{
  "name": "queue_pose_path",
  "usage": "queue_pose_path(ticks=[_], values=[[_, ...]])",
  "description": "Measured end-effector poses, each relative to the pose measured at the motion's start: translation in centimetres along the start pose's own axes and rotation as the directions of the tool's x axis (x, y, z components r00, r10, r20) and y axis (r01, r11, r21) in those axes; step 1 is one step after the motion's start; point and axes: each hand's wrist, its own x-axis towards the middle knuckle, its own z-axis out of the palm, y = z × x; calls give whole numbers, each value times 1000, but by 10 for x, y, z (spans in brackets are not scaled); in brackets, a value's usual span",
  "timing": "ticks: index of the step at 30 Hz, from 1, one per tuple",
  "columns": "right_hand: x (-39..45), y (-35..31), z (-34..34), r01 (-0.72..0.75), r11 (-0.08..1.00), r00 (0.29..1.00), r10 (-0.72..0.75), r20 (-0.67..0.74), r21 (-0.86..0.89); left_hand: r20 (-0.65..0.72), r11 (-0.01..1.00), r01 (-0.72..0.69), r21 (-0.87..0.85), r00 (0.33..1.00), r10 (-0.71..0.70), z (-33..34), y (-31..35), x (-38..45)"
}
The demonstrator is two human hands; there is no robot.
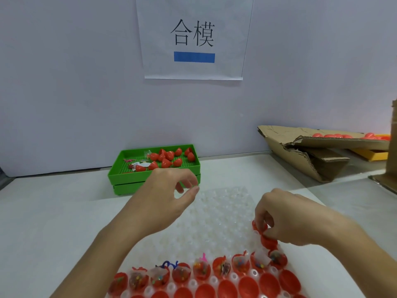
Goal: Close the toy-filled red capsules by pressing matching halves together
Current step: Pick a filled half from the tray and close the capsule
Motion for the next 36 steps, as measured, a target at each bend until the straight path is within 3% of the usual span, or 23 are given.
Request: queue_pose_path(ticks=[14, 25, 29, 36], values=[[6, 0, 3, 3, 997, 999, 1, -46, 80, 79, 985, 142, -98, 988, -134, 18, 32, -6], [1, 3, 7, 19, 1000, 994, -18, -110, 12, 91, 983, 163, -86, 984, -155, 22, 37, -6], [-1, 1, -12, 34, 999, 979, -30, -199, 18, 88, 983, 156, -102, 985, -147, 16, 31, -6], [17, -28, -47, 253, 952, 942, -201, -267, 174, 229, 945, 235, -229, 956, -183, -6, 15, -2]])
